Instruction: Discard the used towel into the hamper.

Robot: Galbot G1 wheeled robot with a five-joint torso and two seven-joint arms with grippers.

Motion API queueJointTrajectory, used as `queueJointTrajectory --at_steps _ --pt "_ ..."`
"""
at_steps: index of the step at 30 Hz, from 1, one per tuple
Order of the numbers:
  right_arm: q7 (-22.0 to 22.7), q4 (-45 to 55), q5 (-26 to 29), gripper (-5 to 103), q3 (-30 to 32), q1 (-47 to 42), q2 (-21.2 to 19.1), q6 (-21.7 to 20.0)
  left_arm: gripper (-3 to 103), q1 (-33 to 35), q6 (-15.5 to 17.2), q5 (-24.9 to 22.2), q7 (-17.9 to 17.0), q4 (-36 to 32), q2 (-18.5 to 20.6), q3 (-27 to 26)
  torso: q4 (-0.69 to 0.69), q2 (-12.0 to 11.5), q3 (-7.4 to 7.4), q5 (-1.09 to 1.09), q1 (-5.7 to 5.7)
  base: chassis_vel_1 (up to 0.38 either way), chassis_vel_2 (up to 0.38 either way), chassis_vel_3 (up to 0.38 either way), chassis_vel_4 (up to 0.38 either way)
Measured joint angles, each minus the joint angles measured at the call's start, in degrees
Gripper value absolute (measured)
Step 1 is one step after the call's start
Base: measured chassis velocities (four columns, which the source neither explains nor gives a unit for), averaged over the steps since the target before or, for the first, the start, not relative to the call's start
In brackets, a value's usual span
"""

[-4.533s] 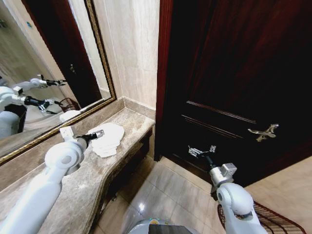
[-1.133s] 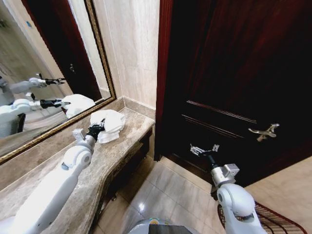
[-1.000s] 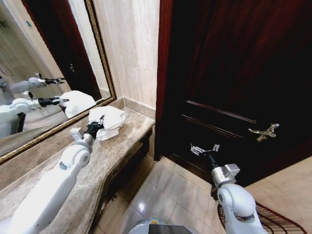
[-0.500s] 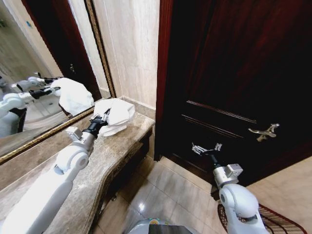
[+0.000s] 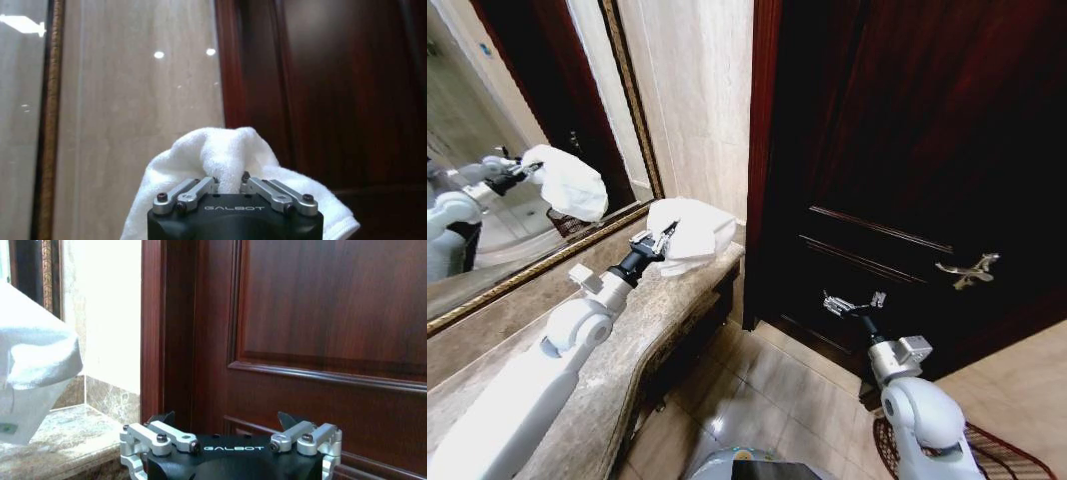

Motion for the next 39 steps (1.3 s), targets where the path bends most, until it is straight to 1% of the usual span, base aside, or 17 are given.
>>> queueJointTrajectory --at_steps 1,2,4,6,7,9,10,11,13,21,39 --pt "0.0 0.0 0.0 100 0.0 0.0 0.0 0.0 10 0.0 0.0 0.0 0.0 0.0 0.0 0.0 0.0 0.0 0.0 0.0 0.0 0.0 0.0 0.0 0.0" --pt "0.0 0.0 0.0 100 0.0 0.0 0.0 0.0 10 0.2 -0.6 -0.1 1.2 0.0 -0.2 0.0 0.0 0.0 0.0 0.01 0.0 0.0 0.0 0.0 0.0" --pt "-0.1 0.2 0.0 100 -0.2 0.0 0.1 0.0 10 0.6 -1.0 0.1 2.4 -0.1 -0.5 0.2 0.0 0.0 0.0 0.01 0.0 0.0 0.0 0.0 0.0" --pt "-0.1 0.3 0.0 100 -0.2 0.0 0.2 0.0 10 0.8 -0.8 0.3 2.3 -0.3 -0.6 0.3 -0.01 0.0 0.0 0.01 0.0 0.0 0.0 0.0 0.0" --pt "-0.1 0.6 0.0 100 -0.3 -0.1 0.3 -0.1 10 1.4 0.4 0.8 1.1 -0.7 -1.0 0.5 -0.01 0.0 0.0 0.01 0.0 0.0 0.0 0.0 0.0" --pt "-0.1 0.9 0.0 100 -0.3 -0.1 0.4 -0.2 10 2.0 1.6 1.6 -0.9 -1.0 -1.5 0.7 0.0 0.0 0.0 0.0 0.0 0.0 0.0 0.0 0.0" --pt "-0.1 0.9 0.0 100 -0.3 -0.1 0.4 -0.2 10 2.0 1.6 1.6 -0.9 -1.0 -1.5 0.7 0.0 0.0 0.0 0.0 0.0 0.0 0.0 0.0 0.0" --pt "-0.1 1.0 0.0 100 -0.3 -0.1 0.4 -0.4 10 2.3 2.0 2.2 -1.9 -1.1 -1.9 0.8 0.0 0.0 0.0 0.0 0.0 0.0 0.0 0.0 0.0" --pt "0.1 1.1 0.0 100 -0.4 0.0 0.6 -0.9 10 2.5 2.3 2.6 -2.6 -1.2 -2.3 0.8 0.0 0.0 0.0 0.0 0.0 0.0 0.0 0.0 0.0" --pt "-0.3 1.1 -0.3 100 -0.3 0.1 0.8 -1.9 10 2.7 2.5 2.9 -2.7 -1.4 -2.6 0.4 0.0 0.0 0.0 0.01 0.0 0.0 0.0 0.0 0.0" --pt "-0.5 0.9 -0.1 100 0.1 -0.2 0.6 -1.8 10 4.1 2.9 3.4 -2.7 -2.1 -3.4 0.0 0.0 0.0 0.0 0.01 0.0 0.0 0.0 0.0 0.0"
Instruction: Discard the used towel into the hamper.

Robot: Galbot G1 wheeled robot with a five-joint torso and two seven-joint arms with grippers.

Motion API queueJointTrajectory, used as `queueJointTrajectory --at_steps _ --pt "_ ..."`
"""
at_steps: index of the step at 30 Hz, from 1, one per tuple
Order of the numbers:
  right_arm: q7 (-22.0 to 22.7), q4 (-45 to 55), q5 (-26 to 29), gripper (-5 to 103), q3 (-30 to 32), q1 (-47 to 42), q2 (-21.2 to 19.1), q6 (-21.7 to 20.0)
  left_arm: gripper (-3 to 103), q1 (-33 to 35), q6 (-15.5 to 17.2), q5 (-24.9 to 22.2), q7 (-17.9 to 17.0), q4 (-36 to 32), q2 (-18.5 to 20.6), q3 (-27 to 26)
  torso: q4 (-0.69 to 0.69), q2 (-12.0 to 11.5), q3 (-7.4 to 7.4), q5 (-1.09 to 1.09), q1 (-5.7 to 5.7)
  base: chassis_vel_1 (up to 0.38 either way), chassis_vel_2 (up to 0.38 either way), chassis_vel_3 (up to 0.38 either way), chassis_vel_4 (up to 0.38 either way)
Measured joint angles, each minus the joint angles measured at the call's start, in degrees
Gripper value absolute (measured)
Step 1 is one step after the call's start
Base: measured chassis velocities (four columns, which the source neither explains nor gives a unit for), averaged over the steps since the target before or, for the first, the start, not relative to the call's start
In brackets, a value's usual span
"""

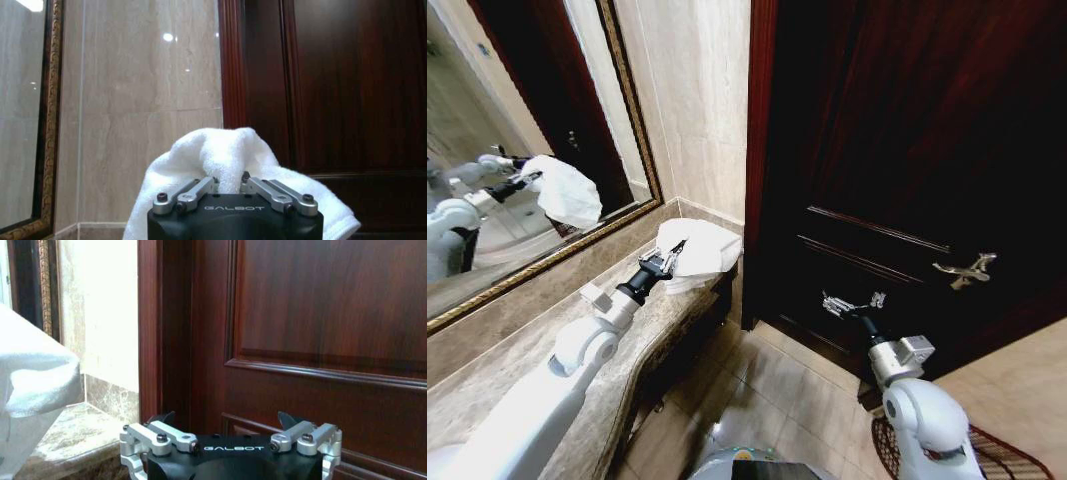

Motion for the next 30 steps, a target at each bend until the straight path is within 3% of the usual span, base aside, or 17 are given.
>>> queueJointTrajectory --at_steps 16,30 --pt "-0.2 0.1 0.1 100 0.4 -0.5 -0.1 0.2 10 1.1 0.2 0.5 0.0 -0.5 -0.5 -0.5 -0.02 0.0 0.0 0.0 0.01 0.014 -0.018 -0.027 0.028" --pt "-0.4 0.1 -0.1 100 0.2 -0.7 0.1 0.7 10 1.7 -0.1 0.4 0.0 -0.6 -0.9 -0.9 0.01 0.0 -0.01 -0.01 -0.03 0.172 -0.157 -0.179 0.165"
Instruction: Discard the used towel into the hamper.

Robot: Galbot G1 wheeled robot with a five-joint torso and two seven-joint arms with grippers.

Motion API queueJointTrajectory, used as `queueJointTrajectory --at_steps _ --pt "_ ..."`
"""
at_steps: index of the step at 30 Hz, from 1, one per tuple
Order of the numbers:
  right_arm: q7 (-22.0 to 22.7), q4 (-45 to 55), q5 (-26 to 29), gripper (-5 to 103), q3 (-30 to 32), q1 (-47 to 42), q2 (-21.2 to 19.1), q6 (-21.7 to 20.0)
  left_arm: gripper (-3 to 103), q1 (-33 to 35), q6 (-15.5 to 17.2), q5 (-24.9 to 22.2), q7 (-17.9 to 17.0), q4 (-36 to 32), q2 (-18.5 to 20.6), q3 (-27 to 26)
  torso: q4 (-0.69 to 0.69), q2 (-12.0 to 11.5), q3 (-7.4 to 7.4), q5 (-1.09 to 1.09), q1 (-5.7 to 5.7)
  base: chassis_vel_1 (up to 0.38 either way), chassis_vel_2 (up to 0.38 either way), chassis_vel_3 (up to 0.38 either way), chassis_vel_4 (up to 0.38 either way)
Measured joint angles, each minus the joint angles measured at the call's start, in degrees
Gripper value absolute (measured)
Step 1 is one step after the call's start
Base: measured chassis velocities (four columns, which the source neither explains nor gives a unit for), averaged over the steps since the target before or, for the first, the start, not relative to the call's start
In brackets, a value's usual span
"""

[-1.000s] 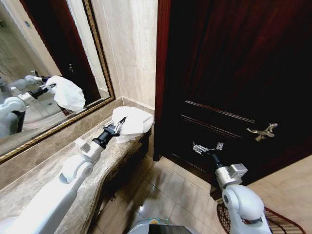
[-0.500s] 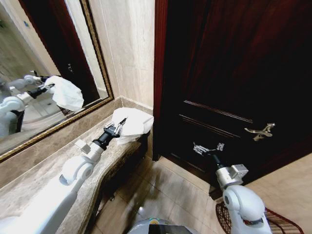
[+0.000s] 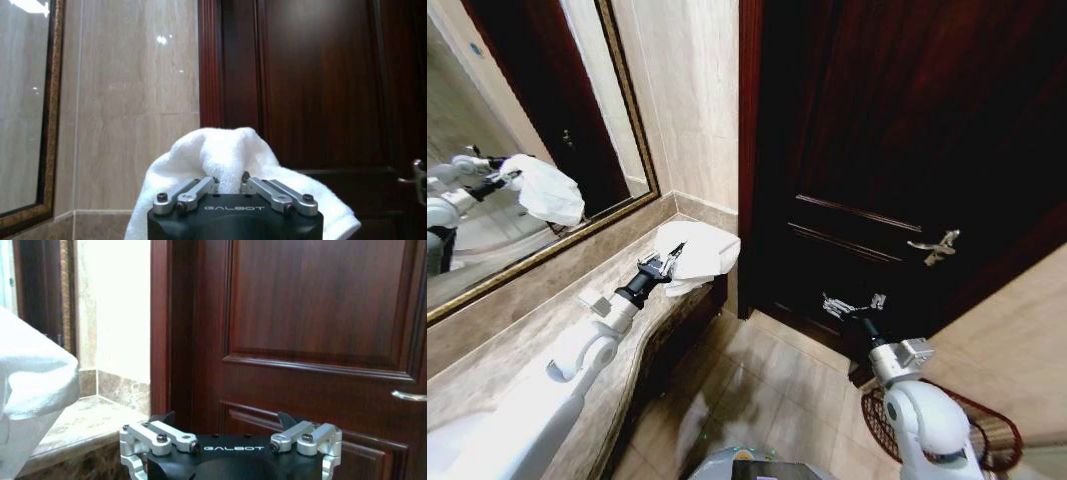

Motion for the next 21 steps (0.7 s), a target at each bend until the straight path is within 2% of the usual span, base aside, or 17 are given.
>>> queueJointTrajectory --at_steps 12,21 --pt "-0.2 -0.4 -0.4 100 0.0 -0.4 0.1 1.0 10 0.2 -0.8 0.3 0.1 0.4 -0.4 0.4 -0.01 0.0 0.0 0.02 0.01 0.142 -0.146 -0.13 0.135" --pt "-0.4 -0.6 -0.9 100 0.0 -0.5 0.5 1.6 10 0.3 -0.3 1.3 0.2 -0.1 -0.6 0.5 -0.02 0.0 0.02 0.01 0.05 0.055 -0.03 -0.047 0.055"
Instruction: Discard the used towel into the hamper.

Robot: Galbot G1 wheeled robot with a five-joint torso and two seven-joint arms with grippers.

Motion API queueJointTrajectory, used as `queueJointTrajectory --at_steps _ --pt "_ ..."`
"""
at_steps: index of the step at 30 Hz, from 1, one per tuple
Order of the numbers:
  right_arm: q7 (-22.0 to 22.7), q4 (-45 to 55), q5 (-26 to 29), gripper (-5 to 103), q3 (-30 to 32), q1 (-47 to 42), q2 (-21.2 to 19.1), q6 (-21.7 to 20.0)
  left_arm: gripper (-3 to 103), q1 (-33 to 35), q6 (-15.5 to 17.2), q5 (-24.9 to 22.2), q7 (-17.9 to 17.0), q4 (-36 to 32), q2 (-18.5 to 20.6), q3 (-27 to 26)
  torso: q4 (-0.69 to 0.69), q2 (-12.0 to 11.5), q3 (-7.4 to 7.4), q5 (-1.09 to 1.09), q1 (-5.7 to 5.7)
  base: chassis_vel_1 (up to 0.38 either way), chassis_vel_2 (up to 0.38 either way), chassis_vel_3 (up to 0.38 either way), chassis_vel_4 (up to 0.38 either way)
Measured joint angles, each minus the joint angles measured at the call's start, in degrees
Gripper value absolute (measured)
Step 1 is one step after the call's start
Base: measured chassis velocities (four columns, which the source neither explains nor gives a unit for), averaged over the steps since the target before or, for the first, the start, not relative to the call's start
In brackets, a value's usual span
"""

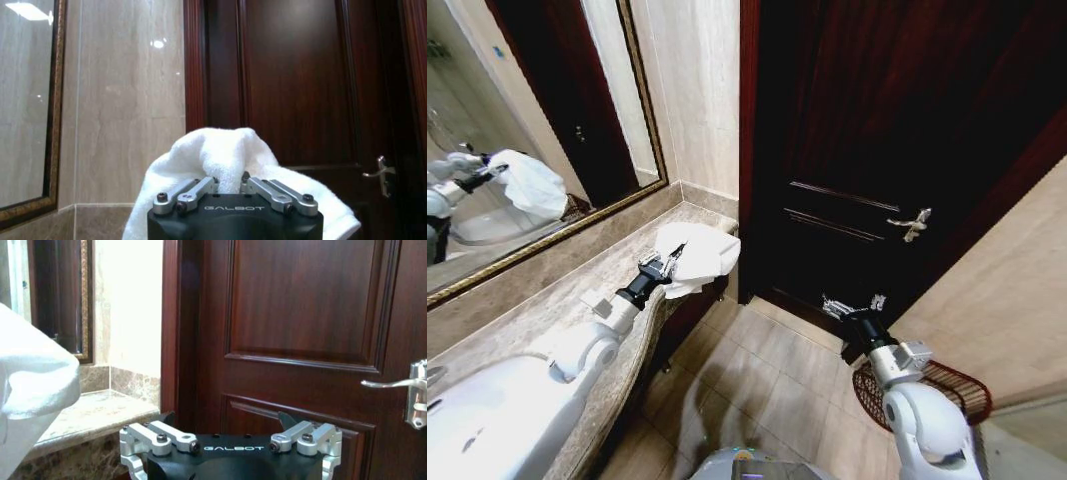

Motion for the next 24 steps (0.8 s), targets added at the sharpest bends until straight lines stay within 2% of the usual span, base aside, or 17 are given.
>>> queueJointTrajectory --at_steps 13,24 --pt "0.4 0.0 0.0 100 0.0 -0.2 0.3 0.0 10 0.2 0.2 1.6 -0.4 -0.1 -0.7 0.6 0.01 0.0 0.0 0.0 -0.02 -0.005 -0.007 -0.01 -0.005" --pt "0.5 0.1 -0.4 100 -0.2 -0.4 1.2 0.1 10 -0.1 0.6 3.4 -1.2 0.2 -5.8 1.0 0.01 0.0 -0.01 0.0 -0.02 -0.069 -0.058 -0.057 -0.061"
